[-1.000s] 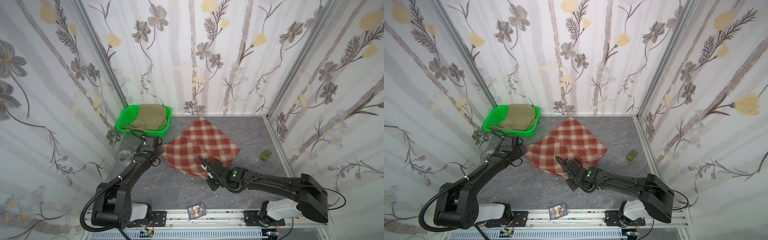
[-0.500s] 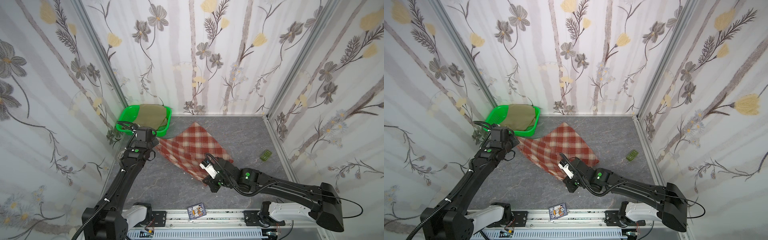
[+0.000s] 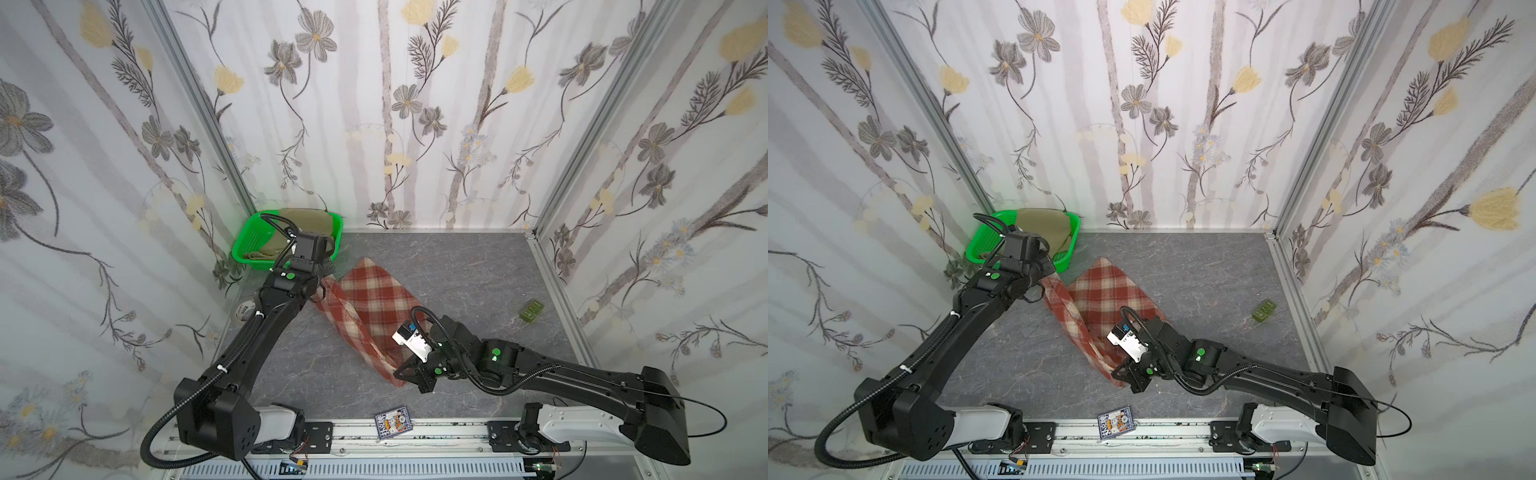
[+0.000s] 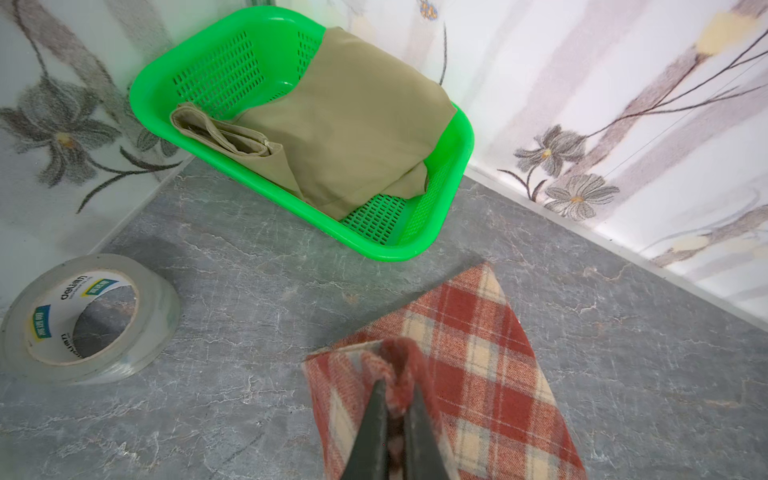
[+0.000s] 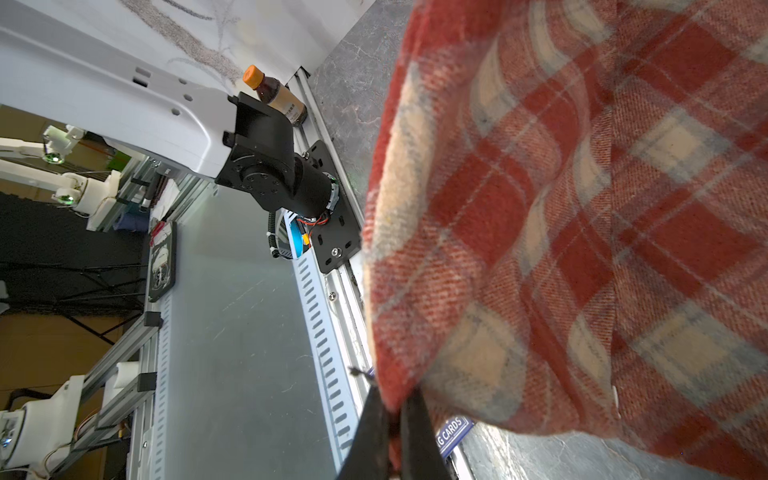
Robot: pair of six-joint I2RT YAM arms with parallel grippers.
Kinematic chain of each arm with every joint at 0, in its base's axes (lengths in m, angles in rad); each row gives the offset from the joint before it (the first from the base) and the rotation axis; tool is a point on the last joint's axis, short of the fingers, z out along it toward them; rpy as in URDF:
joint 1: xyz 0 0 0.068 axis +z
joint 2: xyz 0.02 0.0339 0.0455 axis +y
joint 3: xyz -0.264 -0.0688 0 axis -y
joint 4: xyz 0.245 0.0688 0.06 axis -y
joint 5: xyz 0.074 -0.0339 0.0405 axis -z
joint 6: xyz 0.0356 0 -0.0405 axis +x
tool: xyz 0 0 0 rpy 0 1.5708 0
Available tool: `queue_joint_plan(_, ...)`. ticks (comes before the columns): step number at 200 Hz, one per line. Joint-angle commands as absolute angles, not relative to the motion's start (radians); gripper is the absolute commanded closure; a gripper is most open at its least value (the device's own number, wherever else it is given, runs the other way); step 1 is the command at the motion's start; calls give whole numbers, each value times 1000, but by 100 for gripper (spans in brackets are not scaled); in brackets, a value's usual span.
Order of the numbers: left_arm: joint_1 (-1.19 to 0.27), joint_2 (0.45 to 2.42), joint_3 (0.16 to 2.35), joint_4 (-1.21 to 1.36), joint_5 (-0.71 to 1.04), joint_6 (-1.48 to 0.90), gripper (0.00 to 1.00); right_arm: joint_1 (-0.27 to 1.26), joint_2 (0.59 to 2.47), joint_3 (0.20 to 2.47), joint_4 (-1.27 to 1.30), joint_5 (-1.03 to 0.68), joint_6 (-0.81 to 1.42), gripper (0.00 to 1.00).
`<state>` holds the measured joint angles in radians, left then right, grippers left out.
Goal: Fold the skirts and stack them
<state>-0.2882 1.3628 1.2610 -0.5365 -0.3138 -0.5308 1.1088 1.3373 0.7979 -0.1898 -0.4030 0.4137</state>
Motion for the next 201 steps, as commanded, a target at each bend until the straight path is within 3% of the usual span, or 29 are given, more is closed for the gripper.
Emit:
queue_joint_plan(1,-291,1404,1287,-533,-357,-539,100,1091,1341,788,-110,-458,433,100)
queue_joint_plan(122,-351,1615,1371,-418,-350,-557,100,835,1355,656,-54,-517,502,100)
queue_joint_plan(165,-363,1640,1410,-412,-398,-562,100,828,1333,705,-136,-497,472,100)
queue_joint_plan(201,-363,1541,1374,-414,-459,-541,100,871,1306,746,-199,-457,434,100)
